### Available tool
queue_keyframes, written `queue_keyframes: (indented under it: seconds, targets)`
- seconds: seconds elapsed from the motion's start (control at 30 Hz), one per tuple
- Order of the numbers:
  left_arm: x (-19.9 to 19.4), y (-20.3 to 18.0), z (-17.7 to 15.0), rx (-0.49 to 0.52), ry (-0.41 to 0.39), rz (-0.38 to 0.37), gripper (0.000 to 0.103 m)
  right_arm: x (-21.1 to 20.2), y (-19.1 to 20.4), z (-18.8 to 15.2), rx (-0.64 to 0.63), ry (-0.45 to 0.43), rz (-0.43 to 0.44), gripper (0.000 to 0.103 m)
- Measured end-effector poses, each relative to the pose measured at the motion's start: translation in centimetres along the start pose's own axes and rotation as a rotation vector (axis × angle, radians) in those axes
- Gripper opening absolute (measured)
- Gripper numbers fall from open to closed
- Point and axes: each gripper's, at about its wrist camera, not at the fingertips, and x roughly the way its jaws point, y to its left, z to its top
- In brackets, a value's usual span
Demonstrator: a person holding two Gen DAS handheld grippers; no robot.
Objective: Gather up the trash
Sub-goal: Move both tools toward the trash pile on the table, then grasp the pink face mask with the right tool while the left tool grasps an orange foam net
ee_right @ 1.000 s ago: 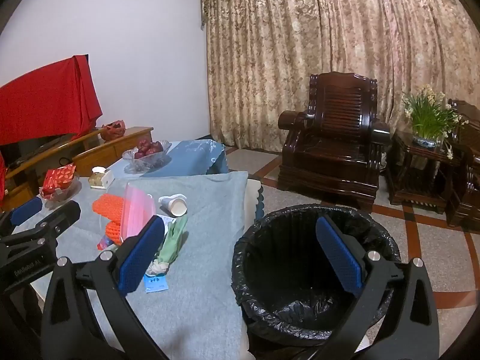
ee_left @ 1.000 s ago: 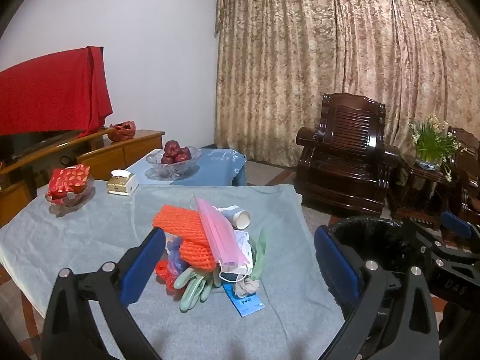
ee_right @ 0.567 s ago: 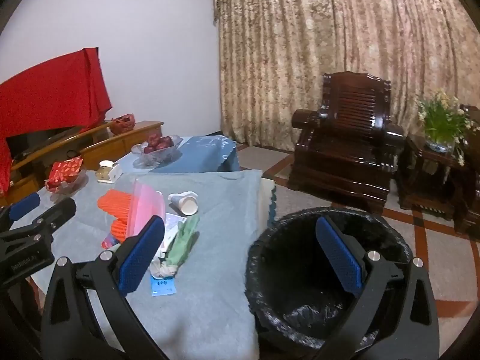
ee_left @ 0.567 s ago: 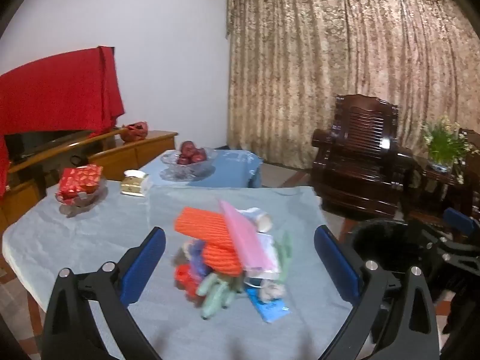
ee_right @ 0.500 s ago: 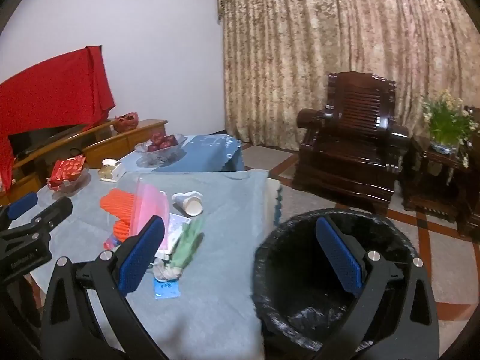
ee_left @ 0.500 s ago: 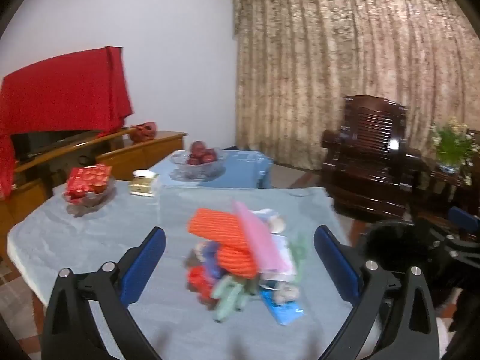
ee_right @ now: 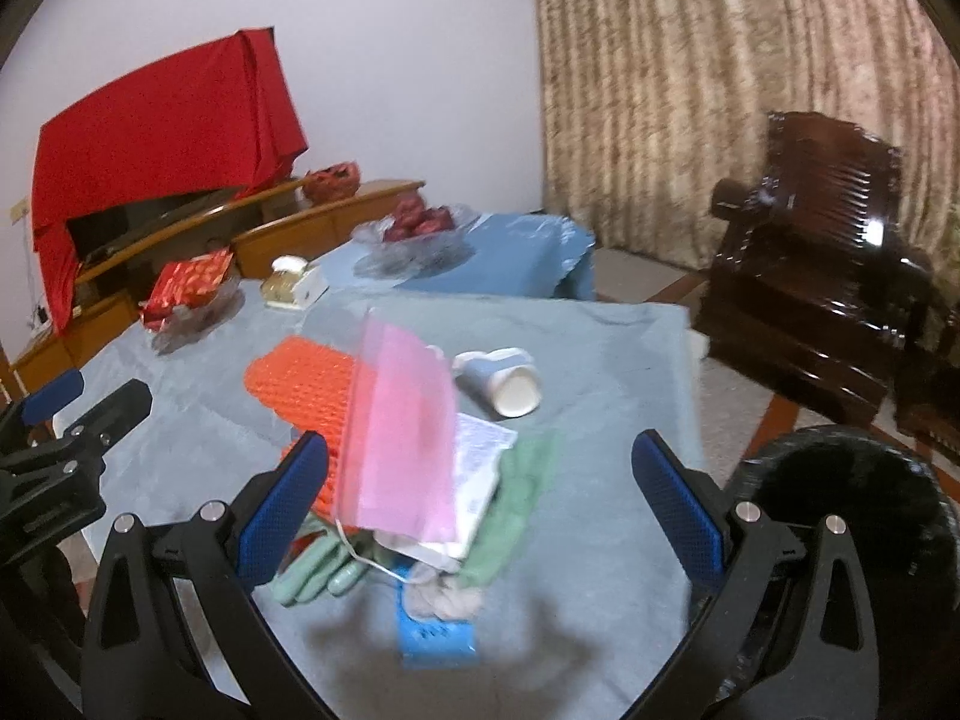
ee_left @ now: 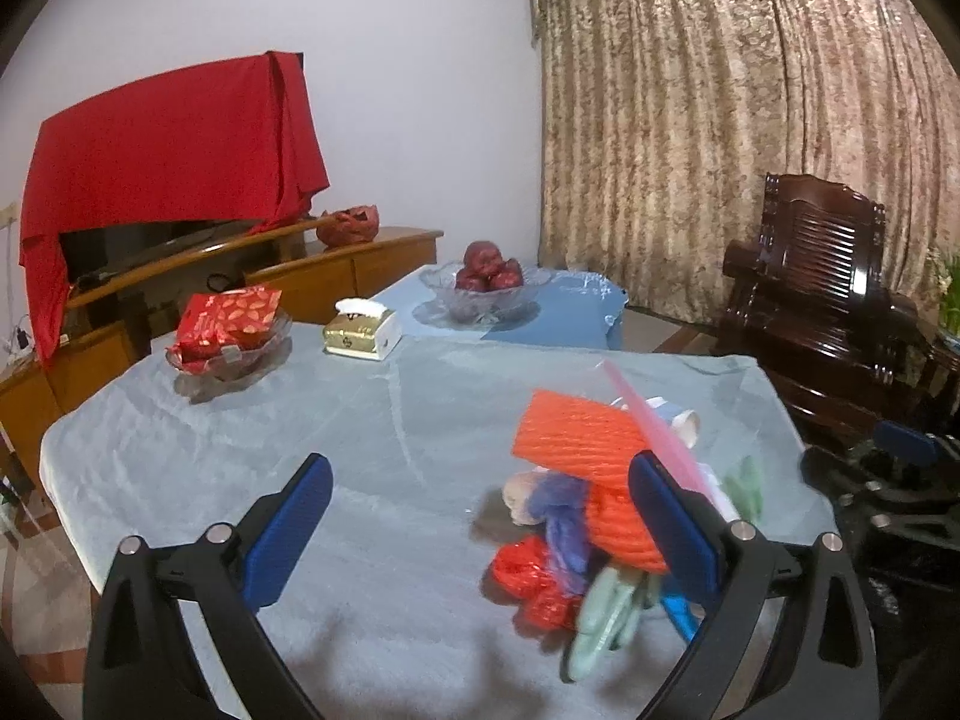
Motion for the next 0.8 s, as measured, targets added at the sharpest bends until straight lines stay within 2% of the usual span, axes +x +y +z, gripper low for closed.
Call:
queue_keyframes:
  seconds: [0.13, 0.2, 0.23, 0.33, 0.5, 0.57, 0.6, 0.67, 0.8]
  targets:
    - [2.0, 1.0, -0.3, -0.011, 0.034, 0.002, 0.094, 2.8, 1.4, 0.0, -0.014, 0.041, 0.021, 0.095]
    - [2.7, 1.4, -0.4, -0.021, 0.047, 0.005, 0.094, 4.1, 2.0, 0.0, -0.025, 0.063, 0.031, 0.090]
    - [3.1, 1.6, -0.5, -0.023, 0.052, 0.003, 0.093, 4.4, 2.2, 0.0, -0.030, 0.072, 0.037, 0.083]
    - [4.1, 2.1, -0.7, -0.029, 0.070, -0.007, 0.088, 5.9, 2.9, -0.2, -0.039, 0.107, 0.055, 0.078]
    - [5.4, 2.2, -1.0, -0.036, 0.095, -0.040, 0.083, 7.3, 3.4, -0.9, -0.049, 0.162, 0.110, 0.049]
    - [5.8, 2.2, -1.0, -0.042, 0.102, -0.057, 0.083, 7.5, 3.4, -1.0, -0.047, 0.179, 0.159, 0.022]
    - [6.0, 2.1, -1.0, -0.046, 0.107, -0.072, 0.082, 7.5, 3.4, -0.9, -0.047, 0.182, 0.171, 0.018]
    - [6.3, 1.7, -1.0, -0.053, 0.112, -0.093, 0.080, 7.2, 3.4, -0.8, -0.052, 0.173, 0.193, 0.003]
    - [6.9, 0.6, -0.6, -0.059, 0.120, -0.149, 0.080, 6.3, 2.8, -0.3, -0.046, 0.144, 0.196, 0.002]
